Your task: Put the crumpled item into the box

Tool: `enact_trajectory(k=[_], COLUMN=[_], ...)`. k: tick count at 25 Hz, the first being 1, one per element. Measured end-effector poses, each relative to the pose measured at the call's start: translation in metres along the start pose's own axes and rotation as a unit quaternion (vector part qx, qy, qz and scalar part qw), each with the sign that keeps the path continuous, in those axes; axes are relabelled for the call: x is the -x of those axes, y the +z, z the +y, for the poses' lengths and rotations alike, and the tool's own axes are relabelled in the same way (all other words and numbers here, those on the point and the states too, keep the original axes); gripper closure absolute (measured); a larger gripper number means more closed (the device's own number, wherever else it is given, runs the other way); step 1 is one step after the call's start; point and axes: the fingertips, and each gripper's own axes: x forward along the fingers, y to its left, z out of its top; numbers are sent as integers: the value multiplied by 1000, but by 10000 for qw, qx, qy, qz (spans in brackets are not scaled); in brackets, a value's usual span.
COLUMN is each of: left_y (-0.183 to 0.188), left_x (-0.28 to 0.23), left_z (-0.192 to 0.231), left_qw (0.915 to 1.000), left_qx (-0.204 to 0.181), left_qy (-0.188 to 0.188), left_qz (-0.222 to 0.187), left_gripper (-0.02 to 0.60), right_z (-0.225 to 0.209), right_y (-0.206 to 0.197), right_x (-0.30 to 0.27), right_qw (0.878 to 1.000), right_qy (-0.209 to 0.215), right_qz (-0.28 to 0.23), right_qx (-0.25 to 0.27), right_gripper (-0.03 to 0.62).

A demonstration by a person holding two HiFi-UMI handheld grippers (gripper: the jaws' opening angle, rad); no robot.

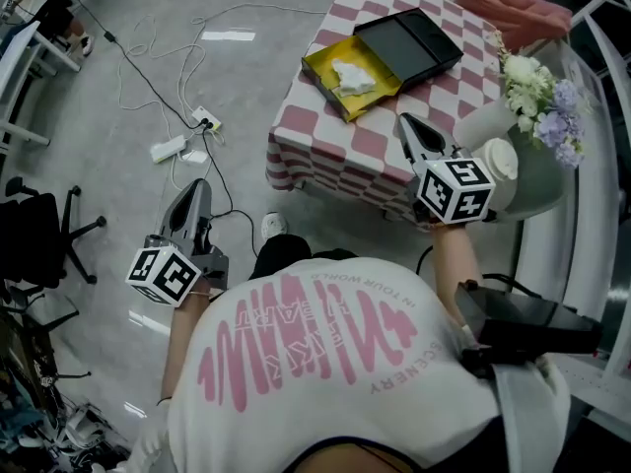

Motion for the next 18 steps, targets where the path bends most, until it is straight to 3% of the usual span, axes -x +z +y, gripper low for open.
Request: enact_trajectory(k=[12,18], left_y=[-12,0], left_x=[27,47], left_z=[-19,-15], left_qw=[9983,9976], left_qx=[-81,-74], left_qy=[-384,-578], left_qz=[436,386], left_gripper=[574,574], right_z=[29,51], right_y=[-23,-30], right_x=[39,61], right_qw=[9996,9989], right_qy=[-183,-394], right_qz=[120,111], right_qx=[-154,-223], right_gripper=[588,588])
